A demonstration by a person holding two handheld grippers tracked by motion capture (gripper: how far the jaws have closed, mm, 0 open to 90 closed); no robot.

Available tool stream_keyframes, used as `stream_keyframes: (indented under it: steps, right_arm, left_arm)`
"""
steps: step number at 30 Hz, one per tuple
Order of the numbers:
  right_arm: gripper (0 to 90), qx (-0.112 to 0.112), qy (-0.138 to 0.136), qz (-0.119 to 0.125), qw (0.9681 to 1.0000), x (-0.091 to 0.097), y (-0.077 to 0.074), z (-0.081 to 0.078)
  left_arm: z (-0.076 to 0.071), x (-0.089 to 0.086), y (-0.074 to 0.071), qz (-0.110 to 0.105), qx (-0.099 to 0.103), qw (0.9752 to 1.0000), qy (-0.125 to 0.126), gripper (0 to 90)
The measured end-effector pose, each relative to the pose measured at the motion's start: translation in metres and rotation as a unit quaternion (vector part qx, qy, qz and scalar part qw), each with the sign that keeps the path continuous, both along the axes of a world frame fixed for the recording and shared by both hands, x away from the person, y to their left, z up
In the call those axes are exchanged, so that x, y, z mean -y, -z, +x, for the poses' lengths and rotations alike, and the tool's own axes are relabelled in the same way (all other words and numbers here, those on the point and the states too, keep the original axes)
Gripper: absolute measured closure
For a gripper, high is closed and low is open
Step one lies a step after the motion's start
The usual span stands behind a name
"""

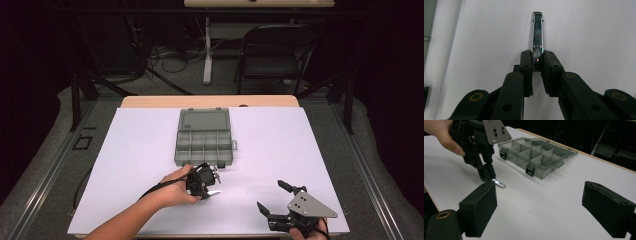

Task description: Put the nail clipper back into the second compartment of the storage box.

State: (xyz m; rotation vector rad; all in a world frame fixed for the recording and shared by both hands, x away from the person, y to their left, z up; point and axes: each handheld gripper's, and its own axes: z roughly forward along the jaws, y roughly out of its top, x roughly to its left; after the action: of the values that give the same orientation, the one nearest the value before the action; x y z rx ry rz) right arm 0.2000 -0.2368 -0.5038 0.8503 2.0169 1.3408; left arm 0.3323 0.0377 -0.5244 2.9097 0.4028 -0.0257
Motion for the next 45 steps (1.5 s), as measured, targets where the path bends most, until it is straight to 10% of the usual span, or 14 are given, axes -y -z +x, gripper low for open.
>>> stream_keyframes:
  steps: [45]
  right_arm:
    - [13.6,-0.002,0.002,0.001,1.0000,0.001,0.000,0.000]
  left_arm:
    - [0.012,-0.026,-0.041,-0.035,0.007,0.9970,-0.069,79.7]
